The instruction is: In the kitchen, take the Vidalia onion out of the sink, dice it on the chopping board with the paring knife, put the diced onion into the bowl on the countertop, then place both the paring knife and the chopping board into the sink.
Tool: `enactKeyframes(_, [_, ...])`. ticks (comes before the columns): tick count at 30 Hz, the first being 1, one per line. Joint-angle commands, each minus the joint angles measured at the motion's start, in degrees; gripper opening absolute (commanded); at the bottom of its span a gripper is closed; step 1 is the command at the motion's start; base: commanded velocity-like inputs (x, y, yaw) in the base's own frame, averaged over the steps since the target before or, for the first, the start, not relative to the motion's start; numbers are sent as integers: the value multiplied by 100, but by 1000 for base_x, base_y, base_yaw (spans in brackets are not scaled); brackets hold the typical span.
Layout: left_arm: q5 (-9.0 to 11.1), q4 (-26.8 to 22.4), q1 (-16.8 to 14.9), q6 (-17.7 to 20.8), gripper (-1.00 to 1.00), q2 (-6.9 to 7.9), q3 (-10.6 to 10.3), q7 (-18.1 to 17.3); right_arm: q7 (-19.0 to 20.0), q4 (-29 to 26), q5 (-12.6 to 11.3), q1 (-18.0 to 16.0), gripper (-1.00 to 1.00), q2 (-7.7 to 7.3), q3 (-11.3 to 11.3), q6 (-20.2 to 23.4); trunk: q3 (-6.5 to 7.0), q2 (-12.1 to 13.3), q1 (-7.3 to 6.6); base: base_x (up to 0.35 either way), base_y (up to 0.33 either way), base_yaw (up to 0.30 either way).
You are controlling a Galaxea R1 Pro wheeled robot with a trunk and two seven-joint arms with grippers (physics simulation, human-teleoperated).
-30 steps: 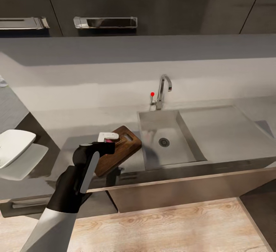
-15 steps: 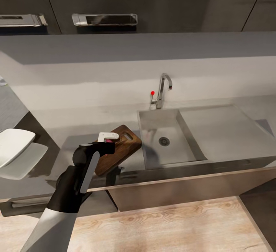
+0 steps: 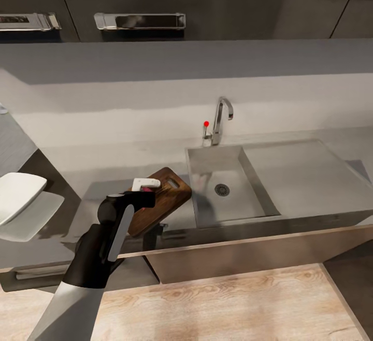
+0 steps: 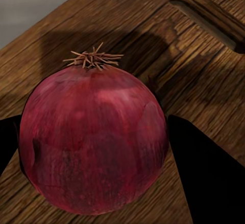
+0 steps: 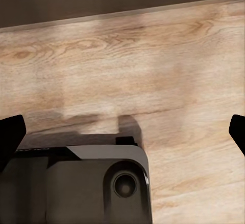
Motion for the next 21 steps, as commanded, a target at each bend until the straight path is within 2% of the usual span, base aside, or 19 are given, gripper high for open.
enactKeyframes(1, [55,109,-4,15,-100,1,-3,57,-22,1,3,-3,100,0,4,-14,-10,-8,5,0,0,0])
enactKeyframes(7, [49,112,-4,13,-100,1,-4,57,-22,1,4,-4,100,-1,4,-14,-11,-8,5,0,0,0])
enactKeyframes(8, [48,110,-4,13,100,1,-5,57,-22,1,2,-3,100,-1,4,-14,-11,-8,5,0,0,0])
enactKeyframes(21, [46,102,-4,13,100,1,-3,57,-22,1,2,2,100,2,4,-14,-11,-8,5,0,0,0])
